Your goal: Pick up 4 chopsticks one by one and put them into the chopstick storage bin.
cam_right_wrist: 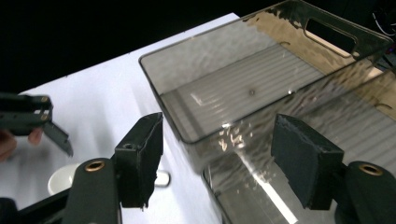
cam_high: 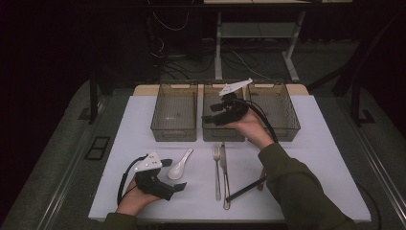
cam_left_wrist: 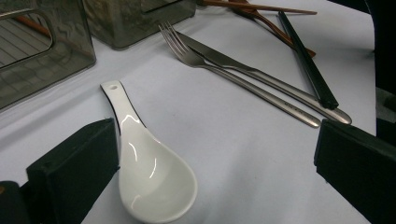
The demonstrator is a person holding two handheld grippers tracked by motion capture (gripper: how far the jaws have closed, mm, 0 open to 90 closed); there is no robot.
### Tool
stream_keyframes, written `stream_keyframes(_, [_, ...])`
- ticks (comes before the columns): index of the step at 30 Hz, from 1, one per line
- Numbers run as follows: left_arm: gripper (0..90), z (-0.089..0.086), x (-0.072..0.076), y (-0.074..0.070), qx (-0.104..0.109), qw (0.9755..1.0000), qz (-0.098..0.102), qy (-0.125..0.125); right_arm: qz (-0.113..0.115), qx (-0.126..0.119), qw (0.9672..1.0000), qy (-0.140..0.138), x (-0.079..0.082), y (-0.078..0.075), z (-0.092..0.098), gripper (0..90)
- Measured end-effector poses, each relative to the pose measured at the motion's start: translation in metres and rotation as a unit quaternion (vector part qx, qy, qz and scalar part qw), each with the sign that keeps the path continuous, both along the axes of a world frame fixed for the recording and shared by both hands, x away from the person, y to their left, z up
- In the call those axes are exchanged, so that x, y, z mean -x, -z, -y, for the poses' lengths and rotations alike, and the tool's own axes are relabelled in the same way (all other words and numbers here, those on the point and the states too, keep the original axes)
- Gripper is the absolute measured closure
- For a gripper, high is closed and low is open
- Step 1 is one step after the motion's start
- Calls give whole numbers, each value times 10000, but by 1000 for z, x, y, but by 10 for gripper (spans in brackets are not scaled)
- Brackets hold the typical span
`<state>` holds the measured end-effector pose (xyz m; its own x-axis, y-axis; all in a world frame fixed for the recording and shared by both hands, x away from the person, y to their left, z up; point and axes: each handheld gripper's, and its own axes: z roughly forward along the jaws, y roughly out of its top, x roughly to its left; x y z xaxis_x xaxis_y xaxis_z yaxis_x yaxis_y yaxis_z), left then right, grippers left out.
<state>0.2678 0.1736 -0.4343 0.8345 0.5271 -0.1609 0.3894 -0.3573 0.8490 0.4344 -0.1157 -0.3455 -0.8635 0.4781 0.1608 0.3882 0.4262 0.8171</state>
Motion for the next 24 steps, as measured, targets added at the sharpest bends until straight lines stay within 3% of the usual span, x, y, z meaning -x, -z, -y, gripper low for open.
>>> stream_keyframes(13, [0, 1, 0, 1, -36, 10000, 6, -39, 76, -28, 9999, -108, 24, 1, 44, 340])
stream_keyframes(24, [0, 1, -1, 2, -62, 10000, 2, -27, 71, -31, 10000, -60, 43, 16, 82, 346])
